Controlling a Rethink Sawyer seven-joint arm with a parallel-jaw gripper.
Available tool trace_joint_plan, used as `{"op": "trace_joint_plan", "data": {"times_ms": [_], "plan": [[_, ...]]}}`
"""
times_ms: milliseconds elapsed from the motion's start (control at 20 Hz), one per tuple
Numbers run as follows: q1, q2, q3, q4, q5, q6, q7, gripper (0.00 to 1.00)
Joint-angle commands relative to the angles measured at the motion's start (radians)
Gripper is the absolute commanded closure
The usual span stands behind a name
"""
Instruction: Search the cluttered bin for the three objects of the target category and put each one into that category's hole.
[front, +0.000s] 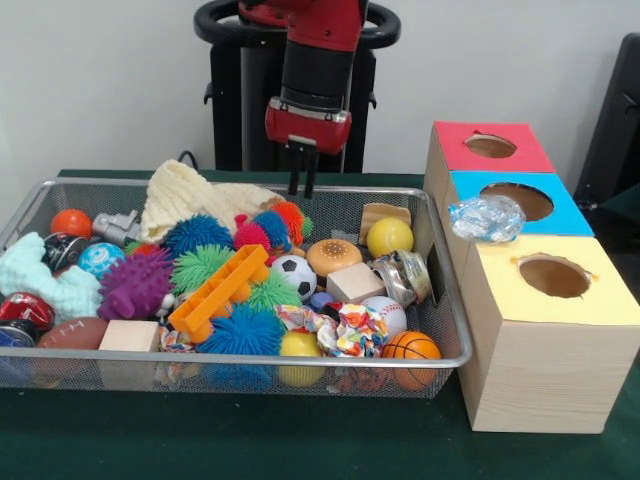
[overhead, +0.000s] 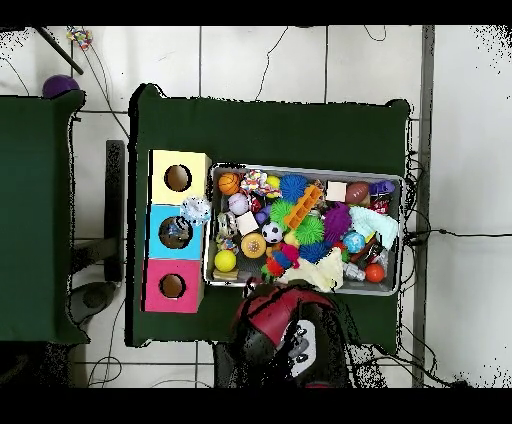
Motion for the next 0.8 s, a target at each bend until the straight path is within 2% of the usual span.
{"op": "trace_joint_plan", "data": {"times_ms": [50, 400, 800], "plan": [[-0.009, -0.008, 0.142, -0.188, 0.069, 0.161, -0.087, 1.00], [0.041, 0.003, 0.111, -0.227, 0.093, 0.191, -0.030, 1.00], [0.107, -0.012, 0.078, -0.249, 0.156, 0.256, -0.002, 1.00]]}}
